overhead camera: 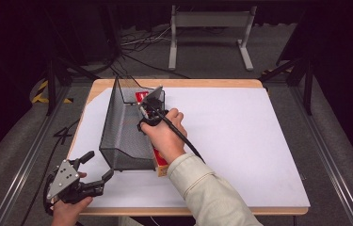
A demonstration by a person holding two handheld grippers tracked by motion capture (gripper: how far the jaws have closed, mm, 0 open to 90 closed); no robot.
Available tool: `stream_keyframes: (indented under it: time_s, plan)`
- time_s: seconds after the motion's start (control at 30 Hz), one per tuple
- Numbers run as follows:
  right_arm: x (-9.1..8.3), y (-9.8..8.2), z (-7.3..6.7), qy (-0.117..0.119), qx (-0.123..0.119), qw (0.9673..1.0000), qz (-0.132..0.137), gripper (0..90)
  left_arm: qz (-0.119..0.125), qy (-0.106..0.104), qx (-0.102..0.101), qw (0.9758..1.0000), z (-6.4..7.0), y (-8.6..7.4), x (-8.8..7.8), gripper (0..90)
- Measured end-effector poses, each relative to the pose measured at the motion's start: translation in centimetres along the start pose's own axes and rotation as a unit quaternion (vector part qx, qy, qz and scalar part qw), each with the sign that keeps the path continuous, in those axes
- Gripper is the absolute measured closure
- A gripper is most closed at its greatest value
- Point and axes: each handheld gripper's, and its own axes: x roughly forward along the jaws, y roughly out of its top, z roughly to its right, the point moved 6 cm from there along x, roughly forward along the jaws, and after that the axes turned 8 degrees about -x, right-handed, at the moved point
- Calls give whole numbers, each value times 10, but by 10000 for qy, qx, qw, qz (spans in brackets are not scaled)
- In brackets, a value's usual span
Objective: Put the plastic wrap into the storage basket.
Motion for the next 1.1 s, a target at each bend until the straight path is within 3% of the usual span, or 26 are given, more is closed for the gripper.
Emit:
stream_keyframes:
  time_s: [0.57, 1.1]
  plan:
    - [10, 7, 2, 21, 42, 9996, -263, 381, 48, 5, -35, 10000, -1, 0, 0, 156]
    - [11, 10, 4, -34, -32, 9998, -198, 373, 17, 14, -17, 10000, -1, 0, 0, 156]
